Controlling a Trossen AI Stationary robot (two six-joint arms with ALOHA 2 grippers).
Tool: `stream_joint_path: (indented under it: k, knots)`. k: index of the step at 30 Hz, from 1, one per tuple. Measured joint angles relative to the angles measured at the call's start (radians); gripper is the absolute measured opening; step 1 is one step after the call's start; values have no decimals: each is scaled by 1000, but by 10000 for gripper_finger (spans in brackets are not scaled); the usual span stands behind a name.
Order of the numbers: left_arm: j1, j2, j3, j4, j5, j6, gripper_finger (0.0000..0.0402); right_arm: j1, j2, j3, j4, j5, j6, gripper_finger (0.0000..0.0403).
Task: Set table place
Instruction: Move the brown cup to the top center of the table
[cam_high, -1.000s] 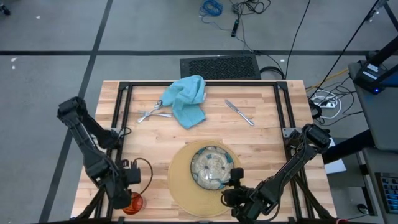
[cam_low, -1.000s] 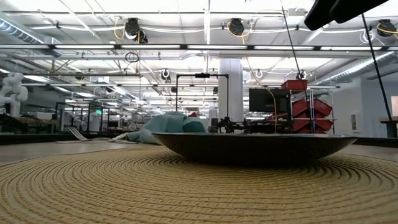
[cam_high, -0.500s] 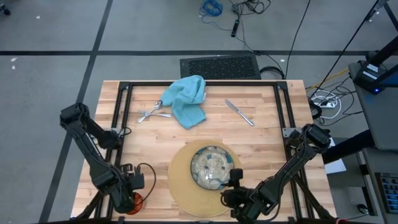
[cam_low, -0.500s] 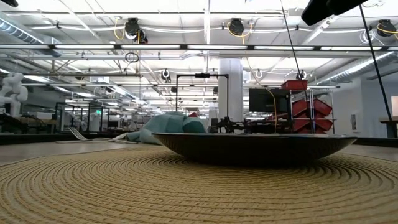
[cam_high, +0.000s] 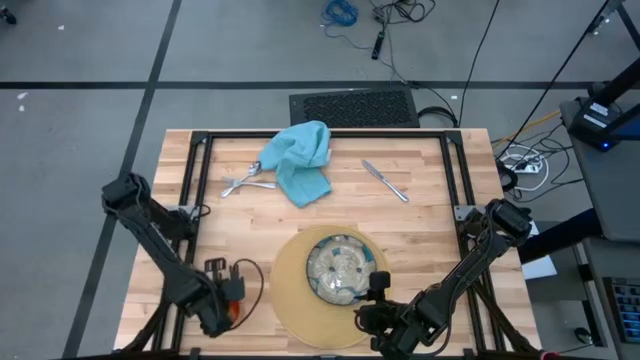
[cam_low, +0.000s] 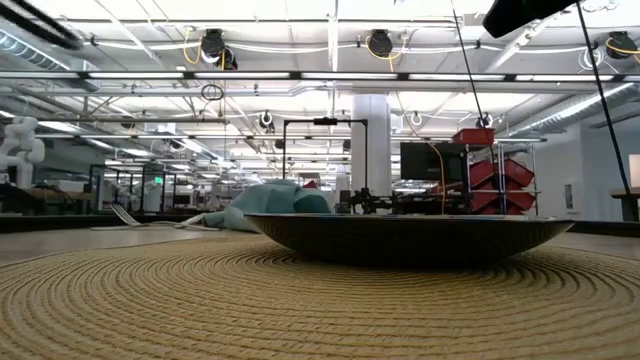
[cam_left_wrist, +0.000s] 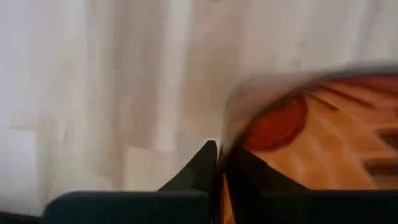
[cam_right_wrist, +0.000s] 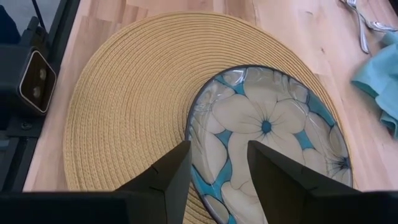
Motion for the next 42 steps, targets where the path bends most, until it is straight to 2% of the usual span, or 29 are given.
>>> stream_joint_path:
  k: [7, 14, 18, 23, 26, 29, 36, 42]
  knots:
    - [190, -96, -1, -41, -151, 241, 1, 1, 0, 0, -6, 0, 29, 148]
    - [481, -195, -1, -4, -244, 556, 0, 27, 12, -25, 4, 0, 107, 148]
    - [715, -207, 23, 100, -226, 809, 0, 60, 33, -77, 43, -17, 198, 148]
    - [1017, -181, 123, 275, -58, 1050, 0, 96, 61, -123, 92, -34, 307, 148]
    - [1173, -105, 233, 292, 33, 1133, 0, 107, 76, -126, 105, -33, 337, 148]
    - [1277, 24, 373, 250, 89, 1204, 0, 108, 89, -126, 106, -30, 343, 148]
    - [1359, 406, 812, 89, 110, 1352, 0, 90, 91, -126, 77, -22, 338, 148]
    - [1426, 684, 1178, -33, 178, 1392, 0, 77, 91, -126, 13, -15, 399, 148]
